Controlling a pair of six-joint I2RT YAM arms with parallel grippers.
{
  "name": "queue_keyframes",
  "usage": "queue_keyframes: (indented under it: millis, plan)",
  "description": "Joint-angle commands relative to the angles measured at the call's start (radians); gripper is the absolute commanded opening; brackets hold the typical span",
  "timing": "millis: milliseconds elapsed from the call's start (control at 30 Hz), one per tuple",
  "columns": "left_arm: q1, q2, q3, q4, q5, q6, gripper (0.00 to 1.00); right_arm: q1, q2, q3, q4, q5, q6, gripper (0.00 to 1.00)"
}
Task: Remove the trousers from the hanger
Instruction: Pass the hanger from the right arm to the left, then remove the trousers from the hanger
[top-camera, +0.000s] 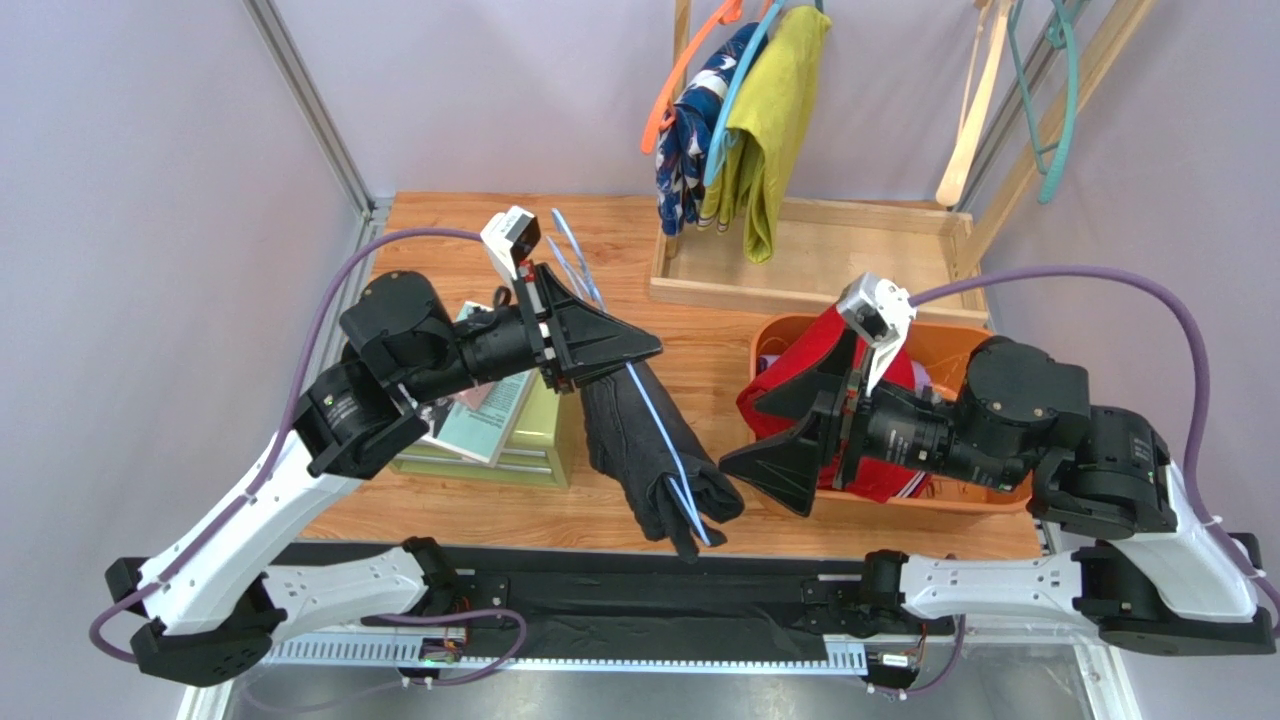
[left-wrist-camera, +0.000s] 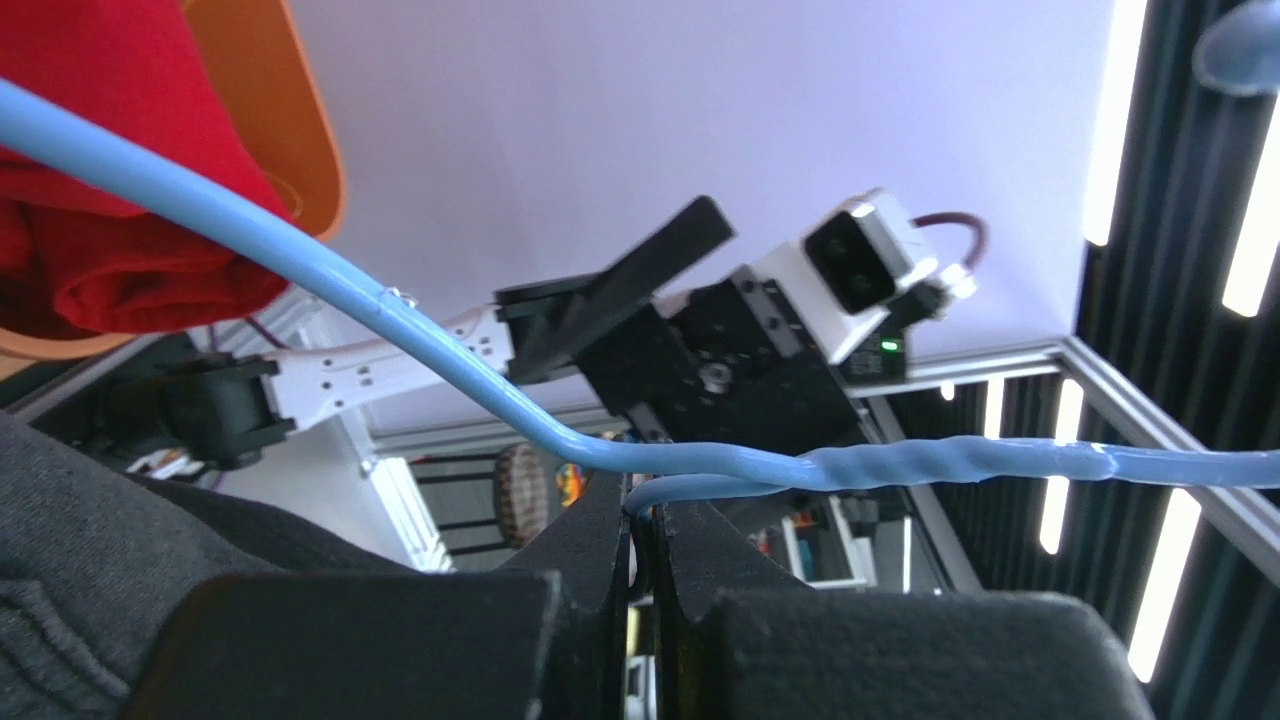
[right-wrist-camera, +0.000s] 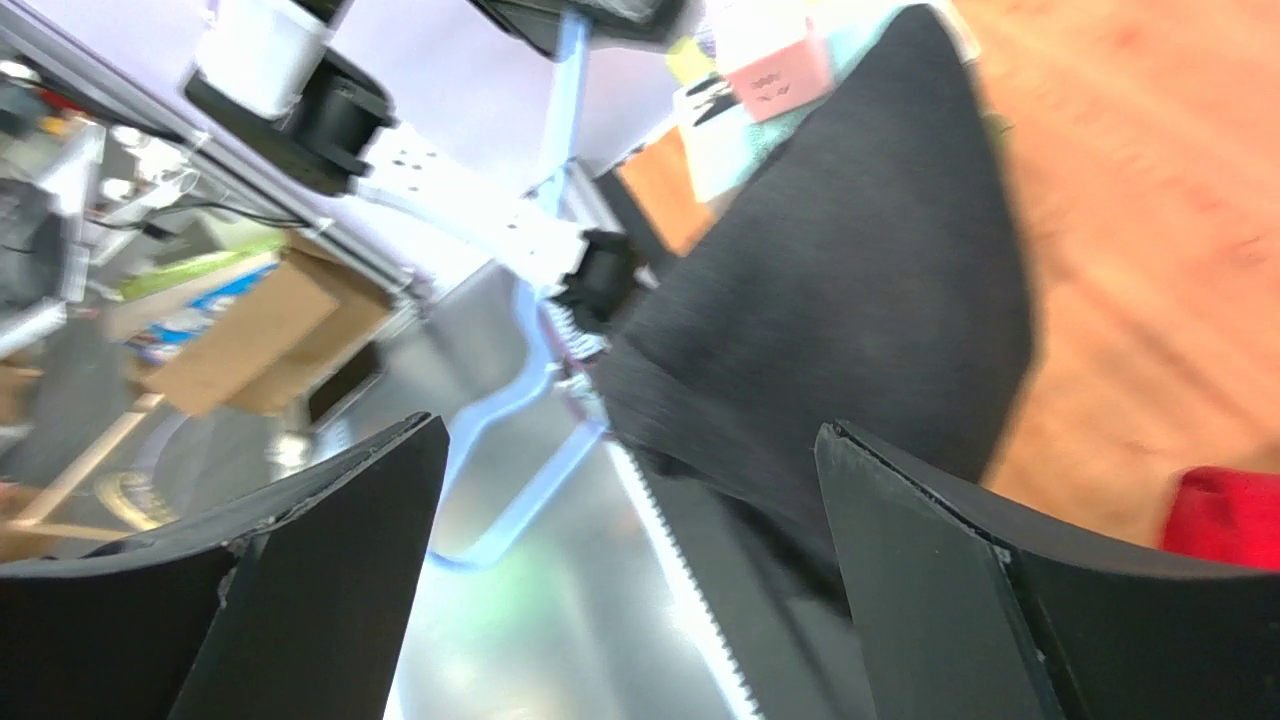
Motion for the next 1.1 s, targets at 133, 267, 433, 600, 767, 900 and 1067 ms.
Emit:
queue_keyframes:
  millis: [133, 267, 433, 600, 767, 900, 1067]
  plan:
    - [0.023, -0.047, 0.1, 0.232, 0.087, -0.144, 0.0, 0.005, -0.123, -0.286, 0.213, 0.122, -0.353, 0.99]
    - [0.024, -0.029, 0.171, 0.223, 0.123, -0.154, 0.0, 0.004, -0.137, -0.336, 0.304, -0.024, -0.407, 0.96]
    - [0.025, -0.024, 0.197, 0.243, 0.127, -0.167, 0.0, 0.016, -0.129, -0.352, 0.397, -0.169, -0.426, 0.95]
    - [0.025, -0.021, 0.194, 0.268, 0.141, -0.191, 0.0, 0.03, -0.111, -0.317, 0.443, -0.231, -0.417, 0.95]
    - [0.025, -0.027, 0.195, 0.262, 0.134, -0.199, 0.0, 0.082, -0.077, -0.306, 0.479, -0.211, -0.423, 0.93]
    - [0.025, -0.033, 0.202, 0.249, 0.127, -0.194, 0.0, 0.144, -0.016, -0.284, 0.476, -0.17, -0.446, 0.92]
    - [0.025, -0.047, 0.188, 0.232, 0.123, -0.197, 0.0, 0.201, -0.004, -0.3, 0.52, -0.073, -0.463, 0.91]
